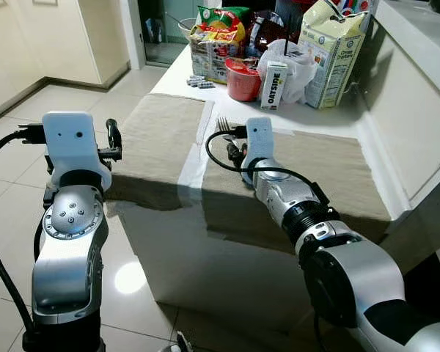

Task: Setting the table

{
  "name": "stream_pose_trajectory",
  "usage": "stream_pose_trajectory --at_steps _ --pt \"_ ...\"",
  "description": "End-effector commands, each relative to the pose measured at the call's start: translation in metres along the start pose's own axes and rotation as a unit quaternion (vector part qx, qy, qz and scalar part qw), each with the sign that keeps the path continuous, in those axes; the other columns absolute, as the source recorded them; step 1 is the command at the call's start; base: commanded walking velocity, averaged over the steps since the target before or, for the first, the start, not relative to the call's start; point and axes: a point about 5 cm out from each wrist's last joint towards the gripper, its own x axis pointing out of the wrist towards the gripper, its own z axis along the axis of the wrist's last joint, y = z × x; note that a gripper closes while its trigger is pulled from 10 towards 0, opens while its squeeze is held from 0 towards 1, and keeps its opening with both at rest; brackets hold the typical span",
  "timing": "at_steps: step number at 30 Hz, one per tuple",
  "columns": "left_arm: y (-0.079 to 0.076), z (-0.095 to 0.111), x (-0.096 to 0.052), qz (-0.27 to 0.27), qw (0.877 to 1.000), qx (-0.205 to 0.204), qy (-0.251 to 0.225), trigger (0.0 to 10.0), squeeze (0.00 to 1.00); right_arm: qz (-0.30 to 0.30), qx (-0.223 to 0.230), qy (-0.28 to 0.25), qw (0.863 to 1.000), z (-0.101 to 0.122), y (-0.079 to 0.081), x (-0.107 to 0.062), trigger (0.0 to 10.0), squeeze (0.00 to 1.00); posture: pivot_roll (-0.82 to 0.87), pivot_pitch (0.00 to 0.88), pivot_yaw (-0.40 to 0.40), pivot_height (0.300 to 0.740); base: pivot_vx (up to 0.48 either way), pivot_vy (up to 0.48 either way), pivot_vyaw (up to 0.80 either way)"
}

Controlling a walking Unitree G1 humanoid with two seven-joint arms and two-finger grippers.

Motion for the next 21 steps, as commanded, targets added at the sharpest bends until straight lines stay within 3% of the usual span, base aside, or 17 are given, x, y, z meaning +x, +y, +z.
stream_pose_trajectory --at_steps 1,4,9,11,15,21 --pt "0.001 0.004 0.002 0.003 1.000 0.002 -0.005 10.0 0.00 -0.002 0.003 0.095 0.995 -0.052 -0.002 -0.007 0.0 0.00 0.14 0.047 0.022 0.740 0.000 0.000 0.00" --pt "0.001 0.004 0.002 0.004 1.000 0.003 -0.006 10.0 0.00 -0.006 -0.009 0.069 0.998 -0.045 -0.002 -0.005 0.0 0.00 0.13 0.054 0.023 0.740 0.000 0.000 0.00" --pt "0.002 0.004 0.002 0.006 1.000 0.006 -0.007 10.0 0.00 -0.015 -0.066 -0.043 0.997 -0.009 0.001 -0.002 0.0 0.00 0.13 0.060 0.026 0.740 0.000 0.000 0.00" --pt "0.002 0.004 0.002 0.007 1.000 0.006 -0.007 10.0 0.00 -0.014 -0.069 -0.056 0.996 -0.005 0.002 -0.002 0.0 0.00 0.13 0.060 0.026 0.740 0.000 0.000 0.00" --pt "0.003 0.005 0.002 0.008 1.000 0.009 -0.010 10.0 0.00 -0.028 -0.124 -0.146 0.981 0.026 0.006 -0.004 0.0 0.00 0.13 0.062 0.025 0.740 0.000 0.000 0.00" --pt "0.003 0.005 0.002 0.010 1.000 0.014 -0.016 10.0 0.00 -0.042 -0.168 -0.227 0.958 0.049 0.010 -0.010 0.0 0.00 0.13 0.054 0.023 0.740 0.000 0.000 0.00"
